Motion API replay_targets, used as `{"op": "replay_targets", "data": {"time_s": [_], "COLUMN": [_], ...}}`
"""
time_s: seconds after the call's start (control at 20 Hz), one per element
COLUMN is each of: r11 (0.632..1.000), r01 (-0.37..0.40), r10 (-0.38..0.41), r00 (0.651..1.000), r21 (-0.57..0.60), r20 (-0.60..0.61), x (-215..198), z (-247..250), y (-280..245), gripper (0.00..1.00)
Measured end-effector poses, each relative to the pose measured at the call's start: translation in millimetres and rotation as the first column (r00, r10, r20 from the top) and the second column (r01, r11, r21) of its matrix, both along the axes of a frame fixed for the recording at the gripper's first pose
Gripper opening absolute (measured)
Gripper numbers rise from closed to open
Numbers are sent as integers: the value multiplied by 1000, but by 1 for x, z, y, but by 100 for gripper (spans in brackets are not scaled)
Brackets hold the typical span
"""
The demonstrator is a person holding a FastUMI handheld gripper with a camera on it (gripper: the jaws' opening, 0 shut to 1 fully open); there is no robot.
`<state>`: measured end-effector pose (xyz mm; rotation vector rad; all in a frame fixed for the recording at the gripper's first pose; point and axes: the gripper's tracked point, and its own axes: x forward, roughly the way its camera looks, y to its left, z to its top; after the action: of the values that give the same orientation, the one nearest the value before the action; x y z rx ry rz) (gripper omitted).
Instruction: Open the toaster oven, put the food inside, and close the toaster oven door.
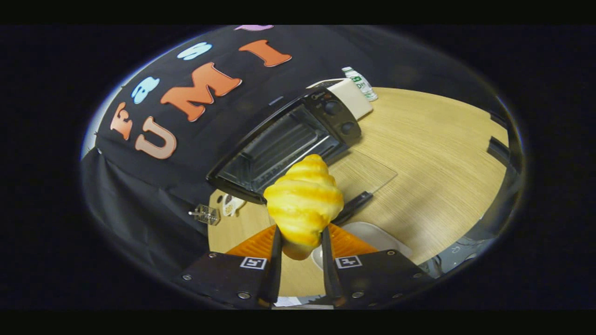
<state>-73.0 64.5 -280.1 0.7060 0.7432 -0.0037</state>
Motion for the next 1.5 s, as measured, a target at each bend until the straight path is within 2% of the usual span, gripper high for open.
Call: {"op": "replay_targets", "data": {"time_s": [0.15,0.45,0.65,1.35,1.5], "r11": [995,985,972,932,926], "r01": [-1,-9,16,88,93], "r10": [-3,-2,-30,-113,-121], "r00": [999,998,998,992,991], "r21": [100,173,233,352,365], "r20": [42,64,58,51,56], "x": [32,88,123,189,200], "z": [8,0,-8,-27,-26], "y": [12,27,34,48,52], "gripper": [39,39,39,40,44]}}
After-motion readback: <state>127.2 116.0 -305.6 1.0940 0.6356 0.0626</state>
